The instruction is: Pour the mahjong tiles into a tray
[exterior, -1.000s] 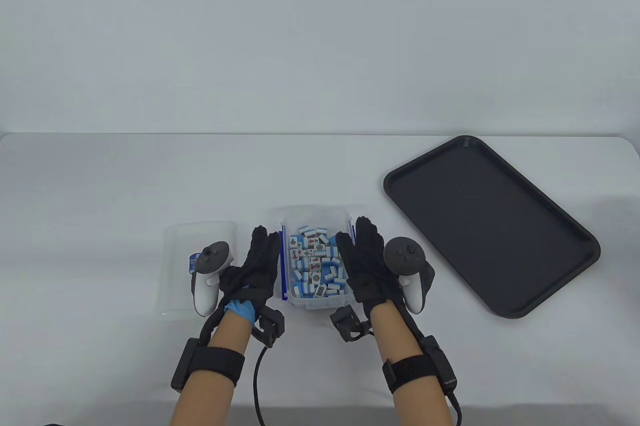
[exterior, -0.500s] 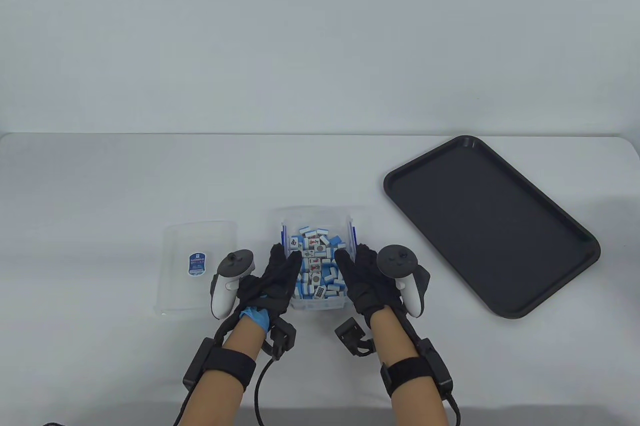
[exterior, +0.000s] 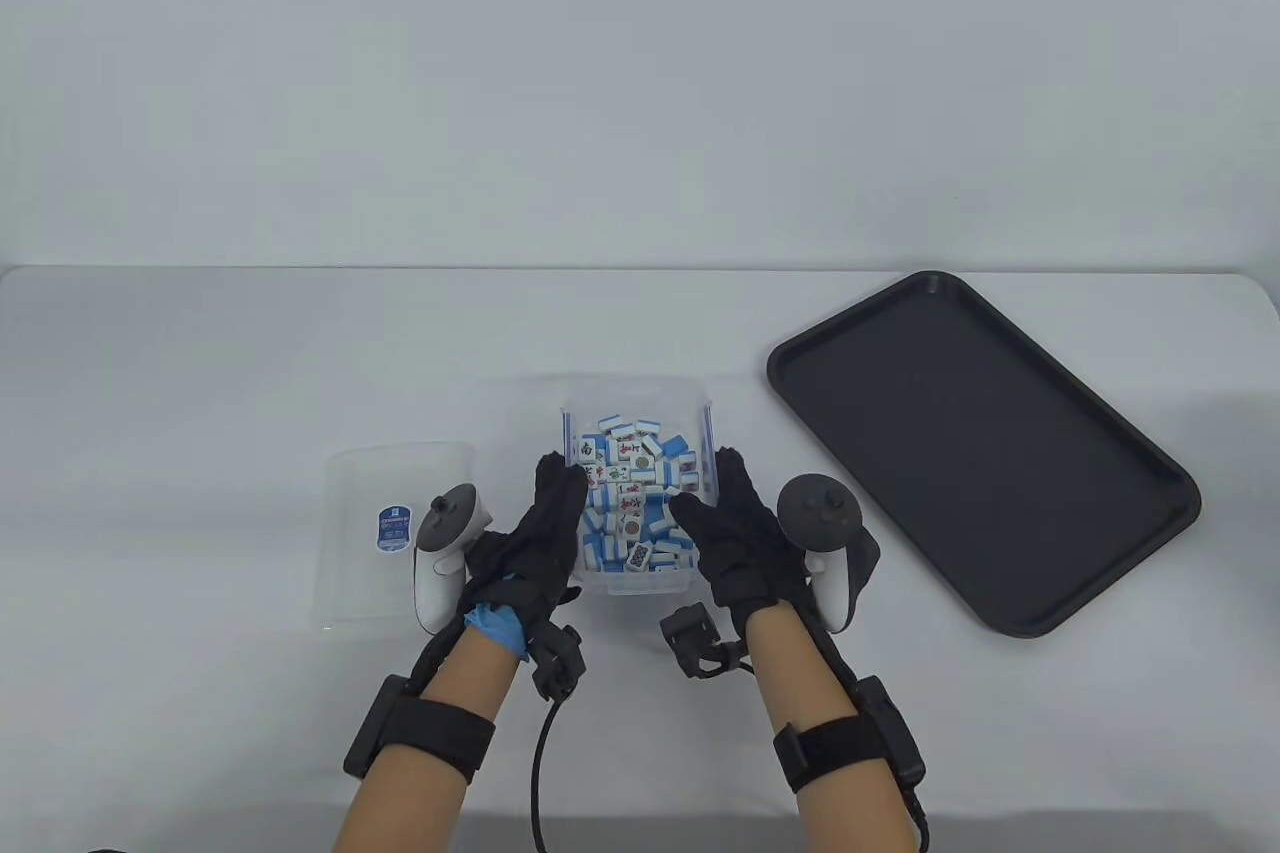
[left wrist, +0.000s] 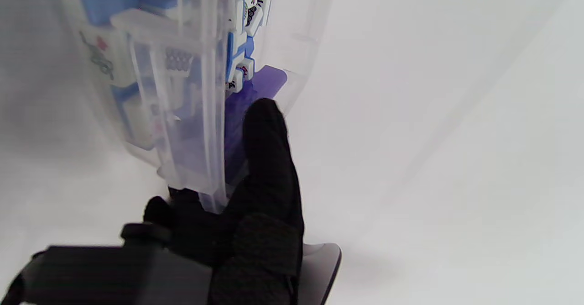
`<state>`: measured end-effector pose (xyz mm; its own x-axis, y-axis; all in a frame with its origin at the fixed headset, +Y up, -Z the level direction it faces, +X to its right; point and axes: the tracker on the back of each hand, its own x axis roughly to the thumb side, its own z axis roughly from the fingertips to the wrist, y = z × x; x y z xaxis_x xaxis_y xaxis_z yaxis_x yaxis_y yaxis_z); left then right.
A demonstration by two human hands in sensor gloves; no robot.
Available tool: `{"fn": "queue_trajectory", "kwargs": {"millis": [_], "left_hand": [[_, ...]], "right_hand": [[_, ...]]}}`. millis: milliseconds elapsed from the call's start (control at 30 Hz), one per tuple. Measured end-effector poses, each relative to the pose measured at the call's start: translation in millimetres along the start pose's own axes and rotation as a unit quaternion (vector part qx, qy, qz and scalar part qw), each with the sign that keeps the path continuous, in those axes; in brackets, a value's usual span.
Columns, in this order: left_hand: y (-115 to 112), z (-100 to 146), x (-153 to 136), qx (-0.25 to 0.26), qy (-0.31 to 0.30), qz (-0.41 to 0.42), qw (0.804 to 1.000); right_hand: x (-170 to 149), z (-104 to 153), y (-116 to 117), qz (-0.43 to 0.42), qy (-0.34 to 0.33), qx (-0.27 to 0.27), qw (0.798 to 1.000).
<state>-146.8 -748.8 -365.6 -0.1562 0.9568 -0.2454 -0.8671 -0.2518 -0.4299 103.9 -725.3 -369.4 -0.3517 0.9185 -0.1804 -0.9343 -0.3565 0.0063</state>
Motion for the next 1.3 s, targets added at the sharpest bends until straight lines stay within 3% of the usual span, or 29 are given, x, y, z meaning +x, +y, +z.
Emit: {"fn": "queue_trajectory", "kwargs": {"millis": [200, 333, 400, 600, 667, 767, 800, 933, 1067, 1100, 1200, 1233, 1300], "left_hand": [[6.3, 5.0, 16.8, -0.011, 0.004, -0.05, 0.999], [15.6, 17.8, 40.7, 0.025, 0.013, -0.158, 0.987], [21.6, 26.6, 54.2, 0.041, 0.028, -0.24, 0.969], [48.6, 50.5, 78.0, 0.135, 0.067, -0.413, 0.898], [54.0, 55.7, 78.1, 0.157, 0.086, -0.468, 0.865], [56.4, 59.6, 68.6, 0.172, 0.136, -0.586, 0.78], [57.2, 60.8, 64.0, 0.177, 0.145, -0.6, 0.766], [57.5, 64.2, 45.6, 0.191, 0.141, -0.59, 0.772], [48.6, 62.6, 36.6, 0.187, 0.156, -0.624, 0.742], [43.5, 62.5, 32.5, 0.18, 0.162, -0.642, 0.727], [34.2, 60.9, 27.6, 0.164, 0.19, -0.688, 0.681], [33.0, 60.0, 27.1, 0.162, 0.195, -0.694, 0.674], [33.3, 59.3, 26.8, 0.161, 0.19, -0.684, 0.685]], "right_hand": [[11.7, 6.8, -6.3, -0.032, 0.031, -0.033, 0.998], [20.9, 5.9, -21.4, -0.012, 0.021, -0.046, 0.999], [24.7, 4.6, -34.9, -0.004, 0.02, -0.058, 0.998], [36.0, -0.3, -89.2, 0.055, 0.017, -0.132, 0.99], [37.6, -1.3, -108.9, 0.089, 0.016, -0.165, 0.982], [36.6, -4.0, -137.2, 0.134, 0.023, -0.205, 0.969], [35.5, -5.3, -146.3, 0.148, 0.028, -0.219, 0.964], [32.6, -12.9, -174.3, 0.25, 0.029, -0.268, 0.93], [28.2, -27.3, -187.6, 0.395, 0.029, -0.294, 0.87], [25.5, -33.7, -189.7, 0.445, 0.031, -0.297, 0.844], [17.8, -48.5, -195.0, 0.532, 0.043, -0.293, 0.793], [14.0, -54.2, -197.6, 0.556, 0.052, -0.293, 0.776], [7.9, -62.5, -200.9, 0.586, 0.065, -0.29, 0.753]]}}
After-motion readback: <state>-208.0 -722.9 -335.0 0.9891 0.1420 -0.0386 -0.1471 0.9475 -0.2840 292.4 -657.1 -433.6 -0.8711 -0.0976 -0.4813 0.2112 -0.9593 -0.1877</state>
